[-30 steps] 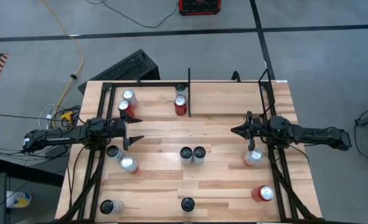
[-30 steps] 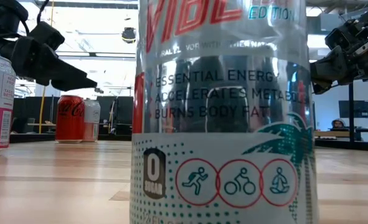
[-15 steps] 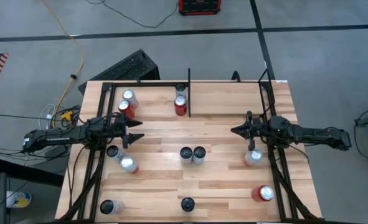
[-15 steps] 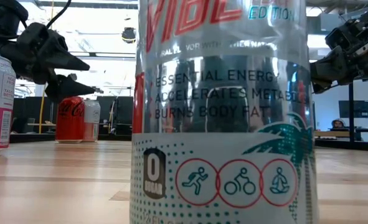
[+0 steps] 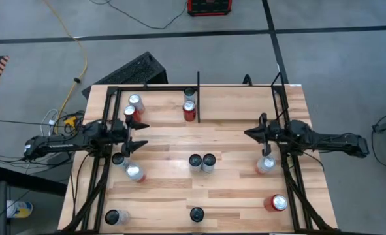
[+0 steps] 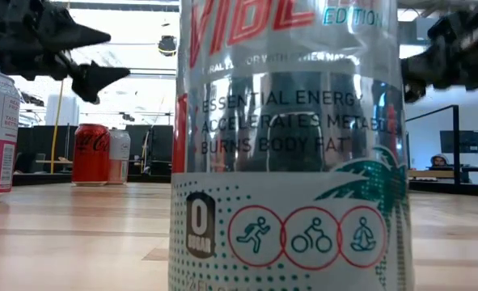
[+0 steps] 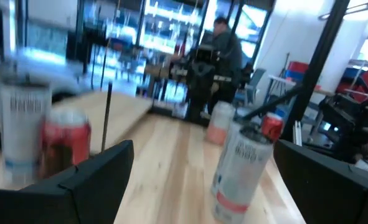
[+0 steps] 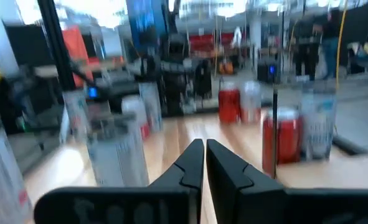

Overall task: Place canned beverage on shelf
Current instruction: Put the black blue soda can on the shelf

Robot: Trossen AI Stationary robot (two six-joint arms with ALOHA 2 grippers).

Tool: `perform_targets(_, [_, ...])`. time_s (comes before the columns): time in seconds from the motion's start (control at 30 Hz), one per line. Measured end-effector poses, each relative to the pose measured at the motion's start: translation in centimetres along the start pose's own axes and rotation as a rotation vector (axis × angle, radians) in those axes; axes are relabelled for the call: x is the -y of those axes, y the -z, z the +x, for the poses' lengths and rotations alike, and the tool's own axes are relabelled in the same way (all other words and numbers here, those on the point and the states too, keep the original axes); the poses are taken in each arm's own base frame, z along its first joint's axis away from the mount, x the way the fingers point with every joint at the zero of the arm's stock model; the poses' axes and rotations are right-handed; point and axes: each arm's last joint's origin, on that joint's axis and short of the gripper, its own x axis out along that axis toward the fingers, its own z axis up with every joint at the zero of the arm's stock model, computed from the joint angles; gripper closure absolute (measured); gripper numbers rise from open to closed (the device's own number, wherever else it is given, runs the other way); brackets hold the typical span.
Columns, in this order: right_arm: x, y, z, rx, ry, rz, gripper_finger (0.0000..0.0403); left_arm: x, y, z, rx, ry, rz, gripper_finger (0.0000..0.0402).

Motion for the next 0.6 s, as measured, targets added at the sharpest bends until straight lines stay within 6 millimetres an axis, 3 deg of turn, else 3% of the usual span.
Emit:
perform_targets(0.27, [-1.1,-3.6,2.0,0.008,-0.063,0.008,0.0356,0.3,-1.7,1.8,-0.050,-0.008,0.123,0.0028])
perform_targets(0.6, [-4.8,-7.7,9.0,-0.253,-0.210,0.000,0.0356,0.5,-2.9,6.0,-0.226,0.004,0.211,0.0028])
